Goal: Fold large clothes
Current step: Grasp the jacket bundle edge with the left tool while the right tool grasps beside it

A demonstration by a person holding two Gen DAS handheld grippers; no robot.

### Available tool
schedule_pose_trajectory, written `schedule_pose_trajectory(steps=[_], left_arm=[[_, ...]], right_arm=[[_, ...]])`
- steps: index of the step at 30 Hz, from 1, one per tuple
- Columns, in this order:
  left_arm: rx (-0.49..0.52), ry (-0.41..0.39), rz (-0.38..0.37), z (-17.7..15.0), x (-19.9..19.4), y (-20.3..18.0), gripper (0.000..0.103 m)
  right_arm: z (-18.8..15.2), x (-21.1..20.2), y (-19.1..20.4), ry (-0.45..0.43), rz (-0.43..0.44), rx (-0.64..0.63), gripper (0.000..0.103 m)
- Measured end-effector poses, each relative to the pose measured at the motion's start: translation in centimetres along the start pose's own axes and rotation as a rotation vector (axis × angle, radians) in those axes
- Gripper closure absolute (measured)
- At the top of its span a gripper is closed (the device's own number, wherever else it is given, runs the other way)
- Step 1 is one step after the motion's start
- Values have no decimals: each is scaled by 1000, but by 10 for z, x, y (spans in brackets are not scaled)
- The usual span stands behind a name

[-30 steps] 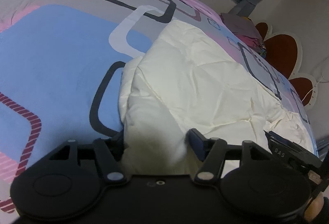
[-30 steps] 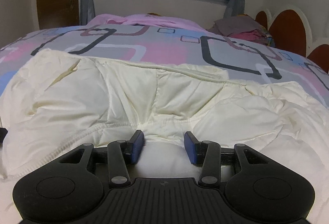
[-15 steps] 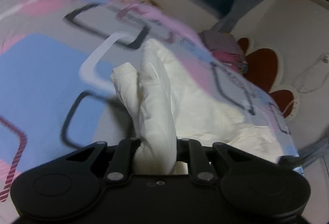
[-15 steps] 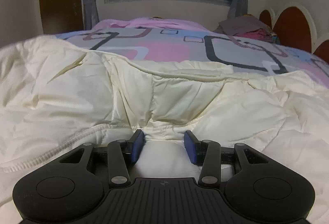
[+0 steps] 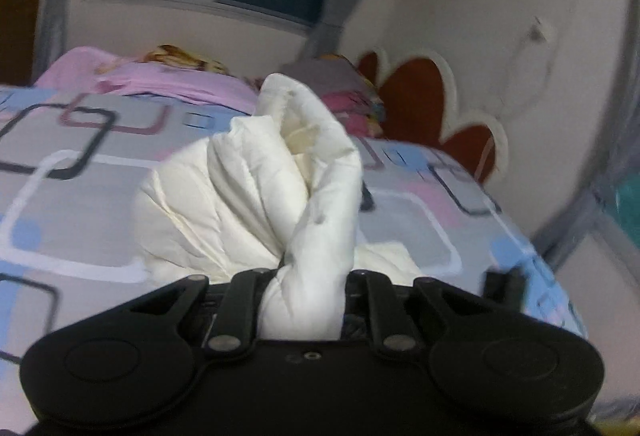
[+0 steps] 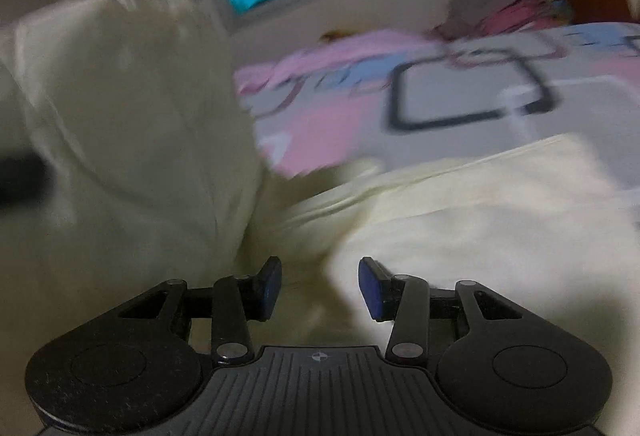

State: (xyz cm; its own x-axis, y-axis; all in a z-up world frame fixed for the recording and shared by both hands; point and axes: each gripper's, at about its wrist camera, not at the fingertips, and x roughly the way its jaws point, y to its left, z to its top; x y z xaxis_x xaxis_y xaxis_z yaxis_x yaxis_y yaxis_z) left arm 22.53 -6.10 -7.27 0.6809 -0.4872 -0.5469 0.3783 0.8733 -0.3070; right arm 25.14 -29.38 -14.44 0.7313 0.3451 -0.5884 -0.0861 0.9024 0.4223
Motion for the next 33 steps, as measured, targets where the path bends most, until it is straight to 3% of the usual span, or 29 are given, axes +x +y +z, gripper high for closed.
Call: schedule_pose_trajectory(steps=[9, 14, 17, 19, 23, 27, 28, 29, 30, 33], left_arm=[[86, 125, -50, -56, 88, -85, 89], [219, 153, -1, -89, 111, -111, 86], [228, 160, -15, -86, 102, -119, 64], [213, 155, -47, -78, 90, -122, 35], [227, 116, -67, -64, 61, -128, 29], [140, 96, -106, -46, 28, -119, 29], [125, 77, -99, -43, 19, -116, 28], [112, 51, -77, -38, 8, -110, 28], [104, 21, -42, -35, -1, -103, 27], [84, -22, 101, -28, -9, -79, 26]], right_arm=[[3, -72, -79, -46, -148, 26, 59], [5, -94, -104, -66, -168, 73, 59], [13, -115, -104, -101, -142, 66, 59], [19, -125, -105, -107, -111, 74, 59], [23, -138, -104, -111, -44, 133, 59], [32, -145, -99, -104, 20, 152, 59], [34, -147, -98, -95, 40, 162, 55], [35, -146, -96, -85, 55, 170, 32], [36, -144, -94, -76, 70, 173, 19], [34, -132, -86, -23, 115, 173, 19]])
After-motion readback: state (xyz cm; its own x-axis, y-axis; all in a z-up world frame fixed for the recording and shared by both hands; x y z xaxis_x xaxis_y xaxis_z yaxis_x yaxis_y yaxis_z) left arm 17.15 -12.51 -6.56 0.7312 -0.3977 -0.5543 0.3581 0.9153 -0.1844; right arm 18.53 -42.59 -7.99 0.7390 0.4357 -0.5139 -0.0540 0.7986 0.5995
